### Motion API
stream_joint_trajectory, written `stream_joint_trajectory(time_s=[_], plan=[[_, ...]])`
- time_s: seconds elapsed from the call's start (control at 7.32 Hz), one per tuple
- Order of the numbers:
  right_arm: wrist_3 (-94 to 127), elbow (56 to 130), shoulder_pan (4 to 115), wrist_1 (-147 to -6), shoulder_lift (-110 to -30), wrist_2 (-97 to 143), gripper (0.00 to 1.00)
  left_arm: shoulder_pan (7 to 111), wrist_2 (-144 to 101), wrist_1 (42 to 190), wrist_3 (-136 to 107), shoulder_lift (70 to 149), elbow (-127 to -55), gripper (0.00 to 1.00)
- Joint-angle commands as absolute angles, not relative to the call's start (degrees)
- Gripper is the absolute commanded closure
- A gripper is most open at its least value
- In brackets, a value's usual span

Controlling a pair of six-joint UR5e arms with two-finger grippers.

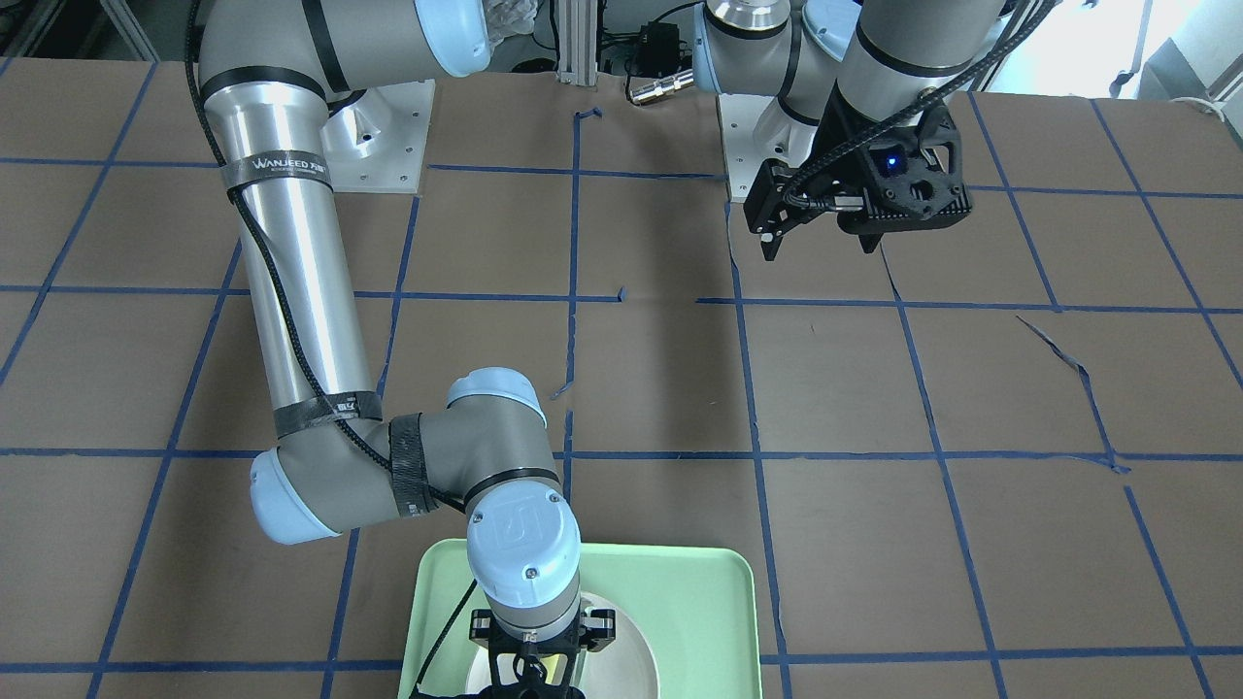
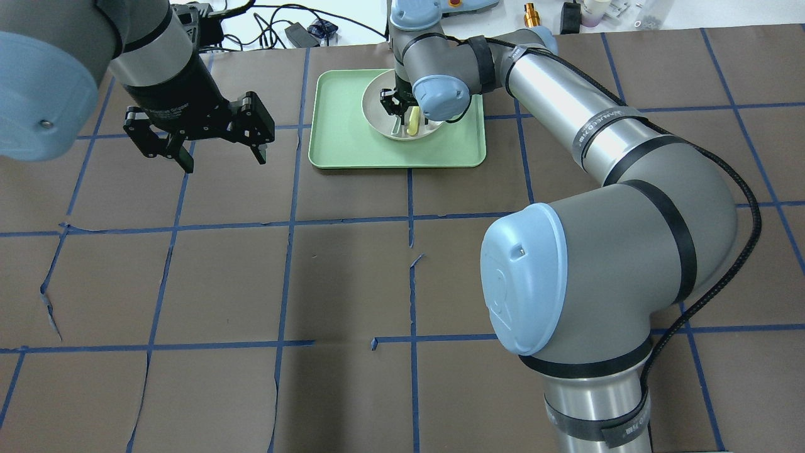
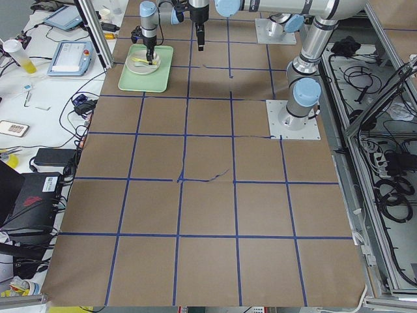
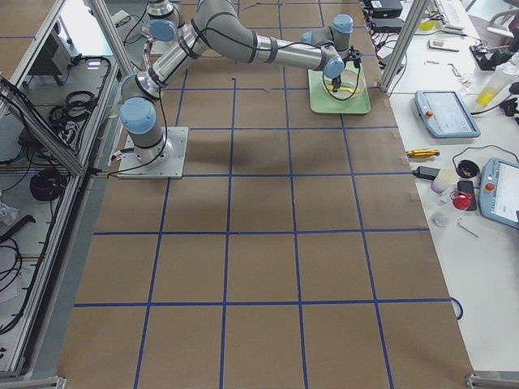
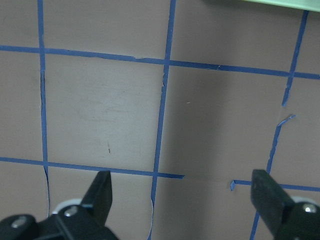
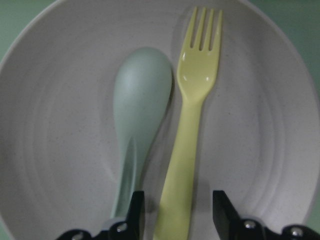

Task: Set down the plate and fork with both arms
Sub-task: 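Reach the right gripper over the plate and grasp the yellow fork, then lift the yellow fork with the right gripper and move it beside the plate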

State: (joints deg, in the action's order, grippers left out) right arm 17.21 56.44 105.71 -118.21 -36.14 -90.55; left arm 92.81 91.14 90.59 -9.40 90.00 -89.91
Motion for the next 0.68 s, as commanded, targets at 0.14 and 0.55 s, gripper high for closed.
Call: stream_joint_trajectory(time_s=[0.14,0.55], plan=[[17.1,56.5,105.7,-118.2,-35.9,-90.7,0.53,92.8,91.1,90.6,-9.3,90.0,-89.9,0.00],[17.1,56.7,105.7,-118.2,-35.9,-90.6,0.90,92.8,91.1,90.6,-9.4,90.0,-89.9,0.00]])
